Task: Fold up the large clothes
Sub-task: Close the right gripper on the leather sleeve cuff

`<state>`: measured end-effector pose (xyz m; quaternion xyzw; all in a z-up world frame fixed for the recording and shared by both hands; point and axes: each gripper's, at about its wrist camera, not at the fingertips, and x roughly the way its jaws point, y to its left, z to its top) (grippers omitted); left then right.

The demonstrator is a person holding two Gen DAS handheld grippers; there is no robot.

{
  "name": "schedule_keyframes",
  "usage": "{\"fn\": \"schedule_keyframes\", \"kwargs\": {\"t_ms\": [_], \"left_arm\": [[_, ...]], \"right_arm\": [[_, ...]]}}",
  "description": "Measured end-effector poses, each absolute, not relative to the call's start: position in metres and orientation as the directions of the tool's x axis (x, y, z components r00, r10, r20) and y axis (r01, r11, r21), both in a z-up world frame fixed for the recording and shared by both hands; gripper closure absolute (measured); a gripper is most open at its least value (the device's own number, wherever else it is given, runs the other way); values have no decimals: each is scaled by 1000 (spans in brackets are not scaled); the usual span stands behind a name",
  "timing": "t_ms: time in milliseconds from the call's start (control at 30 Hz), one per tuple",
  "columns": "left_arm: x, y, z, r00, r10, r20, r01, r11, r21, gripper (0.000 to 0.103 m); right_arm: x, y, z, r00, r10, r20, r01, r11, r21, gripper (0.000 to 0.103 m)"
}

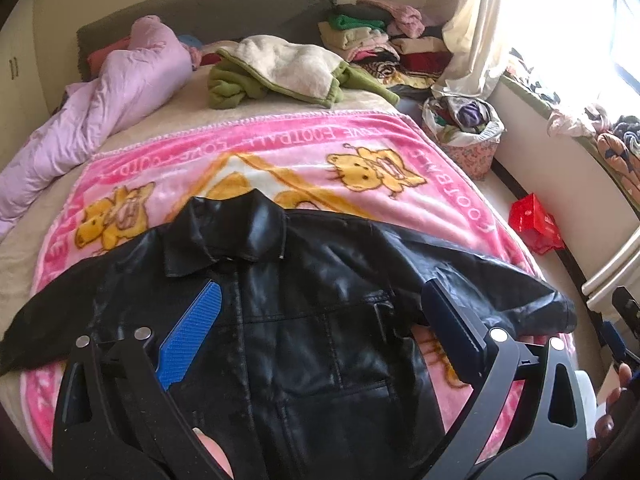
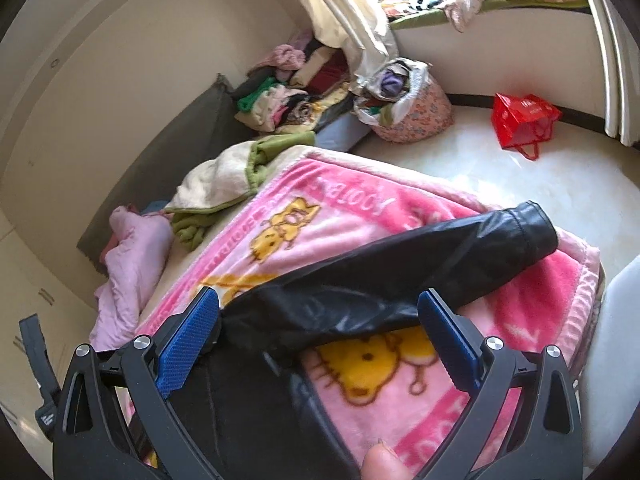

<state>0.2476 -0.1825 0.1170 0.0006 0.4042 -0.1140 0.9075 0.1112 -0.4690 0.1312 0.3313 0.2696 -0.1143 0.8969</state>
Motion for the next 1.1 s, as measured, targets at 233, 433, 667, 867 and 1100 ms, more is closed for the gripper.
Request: {"fn": "schedule_keyframes", "kwargs": {"t_ms": [233,433,667,867,1100], "left_arm": [[265,-202,94,607,-239,-758,236,965,-115,9],[275,-219,63,560,-254,-789,267,956,-118,9],[286,-238,26,517,-254,-818,297,949,-107,9],[292,-246,-3,478,-245,-844,311,945,-98,9],[295,-256,-29,432,-273,-860,337,933,-127,9]], "right_arm": [[113,-505,100,793,-56,-607,465,700,542,4],[115,-534,65,749,-76,-659,536,653,534,4],[117,-562,20,706,-71,-705,608,572,551,4],[124,-588,-19,689,-26,-725,643,484,594,4],[134,-616,-47,726,8,-688,628,401,667,4]]}}
